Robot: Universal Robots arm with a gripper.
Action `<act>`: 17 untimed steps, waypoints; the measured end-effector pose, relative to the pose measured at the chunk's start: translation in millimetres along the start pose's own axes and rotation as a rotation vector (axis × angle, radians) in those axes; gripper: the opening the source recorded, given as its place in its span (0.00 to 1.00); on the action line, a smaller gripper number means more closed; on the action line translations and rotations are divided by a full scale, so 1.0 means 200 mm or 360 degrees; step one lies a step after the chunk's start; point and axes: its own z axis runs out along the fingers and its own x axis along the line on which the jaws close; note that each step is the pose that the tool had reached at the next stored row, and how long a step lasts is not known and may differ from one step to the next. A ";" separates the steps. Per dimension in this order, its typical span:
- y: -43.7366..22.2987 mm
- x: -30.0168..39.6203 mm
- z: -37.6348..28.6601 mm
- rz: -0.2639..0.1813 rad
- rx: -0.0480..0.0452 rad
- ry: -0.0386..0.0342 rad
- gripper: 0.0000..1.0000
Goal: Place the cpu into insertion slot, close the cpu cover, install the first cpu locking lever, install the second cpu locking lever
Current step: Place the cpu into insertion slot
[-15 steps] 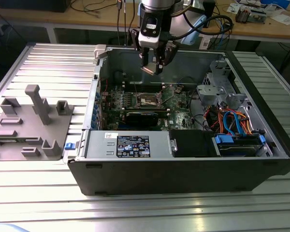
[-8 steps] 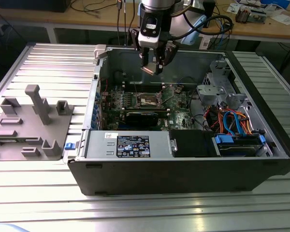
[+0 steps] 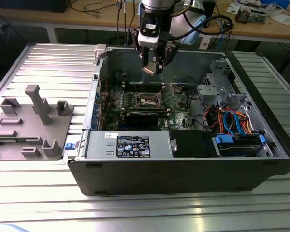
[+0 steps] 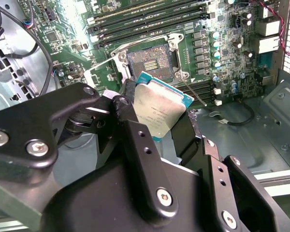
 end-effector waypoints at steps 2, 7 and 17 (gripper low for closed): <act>0.000 0.000 0.000 0.0003 0.0000 0.0000 0.54; 0.000 0.000 0.000 0.0008 0.0000 0.0000 0.54; 0.000 0.000 0.000 0.0019 0.0000 -0.0001 0.54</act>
